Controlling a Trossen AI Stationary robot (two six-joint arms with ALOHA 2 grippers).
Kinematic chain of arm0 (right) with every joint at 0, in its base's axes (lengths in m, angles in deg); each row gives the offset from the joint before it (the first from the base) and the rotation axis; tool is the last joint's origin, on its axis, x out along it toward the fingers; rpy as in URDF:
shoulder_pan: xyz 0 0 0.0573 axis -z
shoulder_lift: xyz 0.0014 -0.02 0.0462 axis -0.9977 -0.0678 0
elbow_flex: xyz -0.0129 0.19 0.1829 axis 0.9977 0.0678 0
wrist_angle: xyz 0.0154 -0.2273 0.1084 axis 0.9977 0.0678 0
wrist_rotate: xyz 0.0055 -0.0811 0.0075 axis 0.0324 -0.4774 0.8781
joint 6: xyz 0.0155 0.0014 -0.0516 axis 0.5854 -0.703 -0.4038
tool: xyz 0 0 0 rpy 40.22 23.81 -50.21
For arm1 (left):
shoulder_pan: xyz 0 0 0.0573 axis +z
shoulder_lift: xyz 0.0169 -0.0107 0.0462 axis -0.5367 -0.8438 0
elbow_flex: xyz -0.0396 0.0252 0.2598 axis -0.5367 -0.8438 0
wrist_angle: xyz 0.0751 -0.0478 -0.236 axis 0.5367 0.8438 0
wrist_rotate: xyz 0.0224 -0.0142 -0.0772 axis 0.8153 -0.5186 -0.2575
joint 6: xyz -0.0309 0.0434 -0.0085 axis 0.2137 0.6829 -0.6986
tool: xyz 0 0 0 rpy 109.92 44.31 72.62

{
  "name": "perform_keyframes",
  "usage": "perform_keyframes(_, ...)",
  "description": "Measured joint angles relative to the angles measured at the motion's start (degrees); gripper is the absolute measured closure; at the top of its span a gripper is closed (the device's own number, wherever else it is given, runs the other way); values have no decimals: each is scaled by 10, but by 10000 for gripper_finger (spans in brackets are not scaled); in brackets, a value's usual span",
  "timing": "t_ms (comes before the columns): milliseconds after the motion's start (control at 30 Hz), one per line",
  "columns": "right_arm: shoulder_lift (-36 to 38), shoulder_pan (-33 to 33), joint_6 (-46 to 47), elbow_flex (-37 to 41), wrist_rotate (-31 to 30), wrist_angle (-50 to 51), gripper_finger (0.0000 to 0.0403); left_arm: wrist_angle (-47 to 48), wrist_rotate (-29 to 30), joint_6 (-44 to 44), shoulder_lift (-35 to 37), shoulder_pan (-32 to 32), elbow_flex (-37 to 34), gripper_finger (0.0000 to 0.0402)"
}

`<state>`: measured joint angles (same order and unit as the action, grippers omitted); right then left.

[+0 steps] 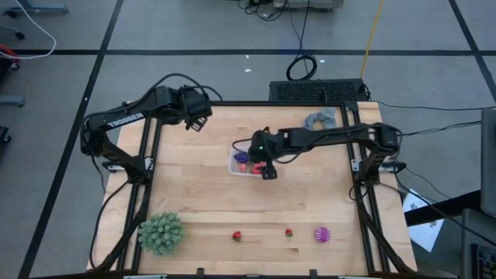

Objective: Pick and placing Produce into tupperware
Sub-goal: Put the left strawberry into the transparent bin

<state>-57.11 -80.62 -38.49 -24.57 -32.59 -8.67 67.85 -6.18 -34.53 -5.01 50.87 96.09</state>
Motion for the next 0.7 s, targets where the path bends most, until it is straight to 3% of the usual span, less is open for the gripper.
perform_keyframes(333,163,-26,115,0,0,21,83,-2,-23,36,0,-15,0,165)
perform_keyframes(500,230,-56,118,0,0,16,83,-32,-110,37,0,-53,0,165)
perform_keyframes(700,273,-82,118,0,0,17,83,-127,-204,18,0,-146,0,165)
